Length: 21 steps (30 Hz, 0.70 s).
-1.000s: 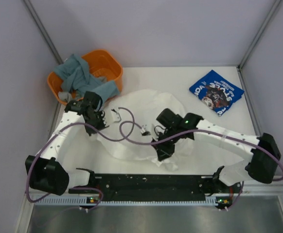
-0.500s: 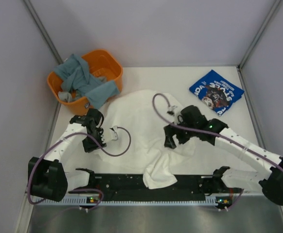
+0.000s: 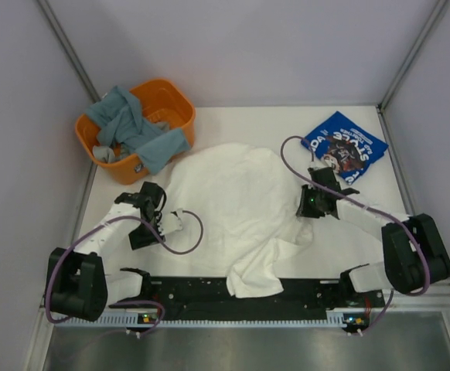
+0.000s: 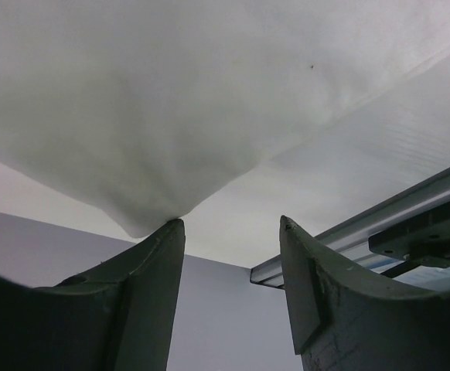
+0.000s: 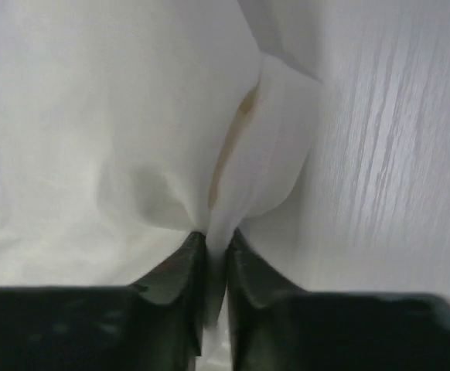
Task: Fold and stack the t-shirts
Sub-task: Flatten out the tshirt
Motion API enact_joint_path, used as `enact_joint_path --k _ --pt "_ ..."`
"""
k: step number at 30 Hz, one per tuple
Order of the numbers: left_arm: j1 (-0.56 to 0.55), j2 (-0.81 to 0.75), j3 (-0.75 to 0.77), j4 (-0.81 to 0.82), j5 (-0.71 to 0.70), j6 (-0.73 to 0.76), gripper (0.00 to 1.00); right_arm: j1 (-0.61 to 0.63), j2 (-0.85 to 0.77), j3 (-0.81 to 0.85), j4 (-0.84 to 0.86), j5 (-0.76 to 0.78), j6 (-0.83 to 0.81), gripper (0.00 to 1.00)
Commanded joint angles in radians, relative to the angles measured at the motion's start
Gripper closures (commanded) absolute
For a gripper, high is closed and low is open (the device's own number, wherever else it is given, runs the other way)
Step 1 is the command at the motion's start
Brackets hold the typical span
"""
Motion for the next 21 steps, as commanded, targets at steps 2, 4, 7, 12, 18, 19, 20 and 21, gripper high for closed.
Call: enact_joint_path --k 2,4,7,12,18,19,20,21 --pt "0.006 -0.008 0.006 0.028 0.036 -0.026 0.43 -0.078 0.147 0.135 0.124 -0.005 -0.049 1.0" --pt "0.004 -0.005 0.032 0.051 0.056 -0.037 0.43 -0.13 0.177 0.207 0.13 0.023 -0.065 1.0" --pt "0.004 0.002 0.083 0.065 0.123 -0.044 0.43 -0.194 0.241 0.344 0.12 0.037 -0.094 1.0" --pt "-0.027 -0.001 0.138 0.02 0.315 -0.058 0.43 -0.205 0.323 0.565 -0.049 0.116 -0.19 0.58" --pt "-0.057 -0.006 0.084 -0.024 0.39 -0.024 0.38 -0.191 0.053 0.472 -0.139 0.178 -0.189 0.42" --pt "-0.071 -0.006 0.083 -0.027 0.408 -0.034 0.35 -0.176 0.008 0.444 -0.165 0.195 -0.178 0.41" --pt "-0.095 -0.006 0.081 -0.035 0.433 -0.043 0.34 -0.161 -0.034 0.419 -0.194 0.21 -0.165 0.41" --pt "-0.124 -0.009 0.078 -0.044 0.448 -0.05 0.33 -0.144 -0.07 0.39 -0.231 0.218 -0.142 0.4"
